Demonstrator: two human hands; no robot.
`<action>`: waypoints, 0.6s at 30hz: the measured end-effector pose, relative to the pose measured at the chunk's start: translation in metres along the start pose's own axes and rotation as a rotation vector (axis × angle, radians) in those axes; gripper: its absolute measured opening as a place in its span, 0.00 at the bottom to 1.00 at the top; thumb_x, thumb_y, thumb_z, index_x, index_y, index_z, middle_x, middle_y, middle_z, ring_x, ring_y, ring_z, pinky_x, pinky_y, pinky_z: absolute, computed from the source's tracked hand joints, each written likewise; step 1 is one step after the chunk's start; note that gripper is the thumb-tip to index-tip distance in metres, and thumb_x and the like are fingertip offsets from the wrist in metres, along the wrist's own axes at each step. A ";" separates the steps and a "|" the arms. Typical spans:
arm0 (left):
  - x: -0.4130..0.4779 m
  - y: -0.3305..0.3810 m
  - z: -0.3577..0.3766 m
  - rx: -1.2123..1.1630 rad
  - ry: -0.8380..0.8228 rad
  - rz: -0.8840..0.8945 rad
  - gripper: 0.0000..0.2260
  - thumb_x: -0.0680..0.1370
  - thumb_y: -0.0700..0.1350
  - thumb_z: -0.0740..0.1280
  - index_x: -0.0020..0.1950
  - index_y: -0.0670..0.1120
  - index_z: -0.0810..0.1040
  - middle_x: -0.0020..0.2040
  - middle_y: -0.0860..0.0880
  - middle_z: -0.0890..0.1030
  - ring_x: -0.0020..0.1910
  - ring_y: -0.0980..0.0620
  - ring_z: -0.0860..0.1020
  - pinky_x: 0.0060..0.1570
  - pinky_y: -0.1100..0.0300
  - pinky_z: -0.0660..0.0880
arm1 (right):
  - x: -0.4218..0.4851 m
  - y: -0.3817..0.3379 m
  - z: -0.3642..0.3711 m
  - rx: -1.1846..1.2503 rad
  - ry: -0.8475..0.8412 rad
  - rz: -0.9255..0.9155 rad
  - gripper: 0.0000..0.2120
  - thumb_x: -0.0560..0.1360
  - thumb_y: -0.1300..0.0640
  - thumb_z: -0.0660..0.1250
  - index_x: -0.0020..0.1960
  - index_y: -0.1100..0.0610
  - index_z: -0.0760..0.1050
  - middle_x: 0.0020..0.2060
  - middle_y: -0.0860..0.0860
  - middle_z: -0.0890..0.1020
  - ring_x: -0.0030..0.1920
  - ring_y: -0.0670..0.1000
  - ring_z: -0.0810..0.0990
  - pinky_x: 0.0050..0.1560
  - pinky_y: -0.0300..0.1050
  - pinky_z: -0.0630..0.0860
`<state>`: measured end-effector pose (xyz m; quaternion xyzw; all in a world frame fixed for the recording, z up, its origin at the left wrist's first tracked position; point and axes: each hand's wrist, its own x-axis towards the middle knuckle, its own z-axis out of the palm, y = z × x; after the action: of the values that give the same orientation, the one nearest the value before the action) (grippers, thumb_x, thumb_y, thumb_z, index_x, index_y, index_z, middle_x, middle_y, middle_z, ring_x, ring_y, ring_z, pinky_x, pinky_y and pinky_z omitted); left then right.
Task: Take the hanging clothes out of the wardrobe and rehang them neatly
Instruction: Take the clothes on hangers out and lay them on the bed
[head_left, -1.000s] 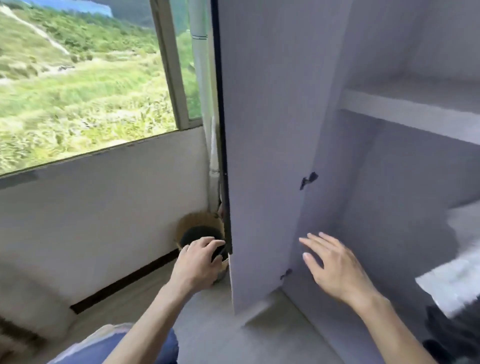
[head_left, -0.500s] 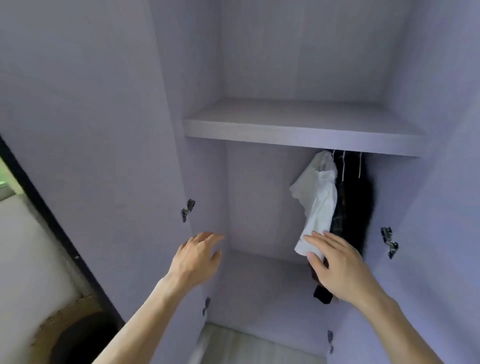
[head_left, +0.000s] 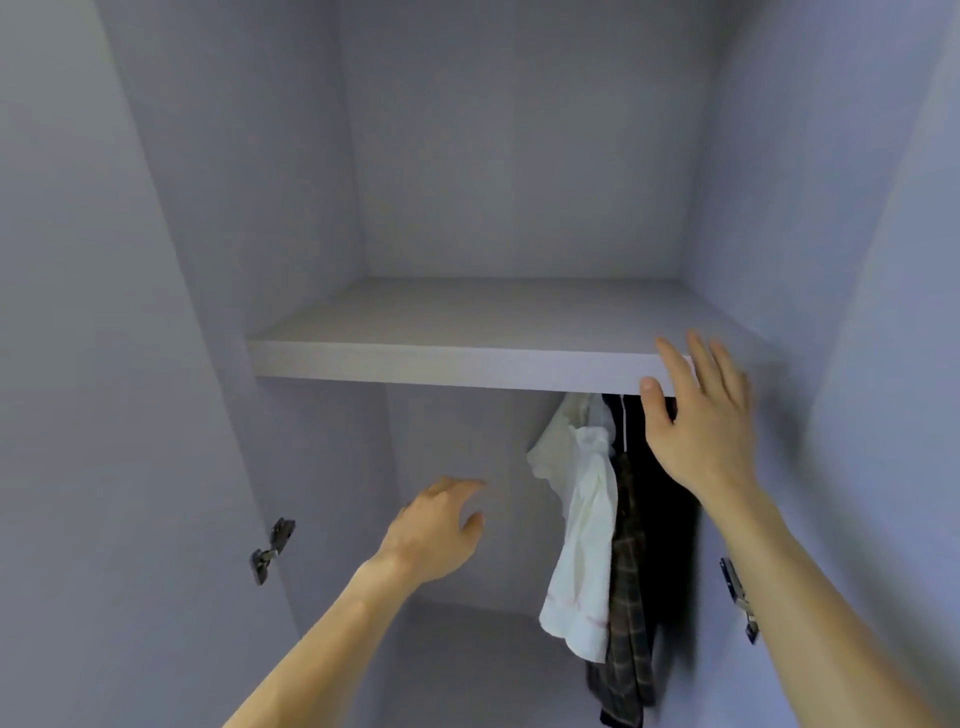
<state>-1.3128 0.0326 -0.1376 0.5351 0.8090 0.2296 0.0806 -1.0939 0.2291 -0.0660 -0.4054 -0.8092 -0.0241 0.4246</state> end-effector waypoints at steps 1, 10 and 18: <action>0.014 0.002 0.006 -0.017 -0.007 -0.001 0.20 0.82 0.51 0.60 0.75 0.58 0.67 0.75 0.54 0.68 0.71 0.50 0.70 0.69 0.51 0.70 | 0.015 0.009 0.011 -0.041 -0.002 0.013 0.26 0.81 0.42 0.48 0.78 0.45 0.61 0.79 0.52 0.59 0.80 0.54 0.50 0.77 0.58 0.47; 0.125 0.033 0.096 -0.314 -0.137 -0.095 0.23 0.82 0.57 0.60 0.77 0.59 0.60 0.73 0.49 0.69 0.71 0.50 0.69 0.68 0.53 0.70 | 0.051 0.072 0.102 -0.157 0.341 -0.138 0.19 0.81 0.50 0.58 0.71 0.48 0.72 0.71 0.54 0.72 0.74 0.56 0.64 0.75 0.66 0.47; 0.198 0.094 0.165 -0.579 -0.135 -0.246 0.35 0.80 0.60 0.63 0.80 0.50 0.50 0.76 0.45 0.63 0.72 0.44 0.68 0.67 0.53 0.67 | 0.061 0.082 0.127 -0.232 0.509 -0.208 0.20 0.82 0.49 0.53 0.72 0.46 0.68 0.71 0.53 0.72 0.75 0.55 0.63 0.75 0.66 0.49</action>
<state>-1.2552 0.2880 -0.2170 0.4019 0.7615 0.4028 0.3102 -1.1428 0.3717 -0.1287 -0.3473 -0.7057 -0.2606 0.5599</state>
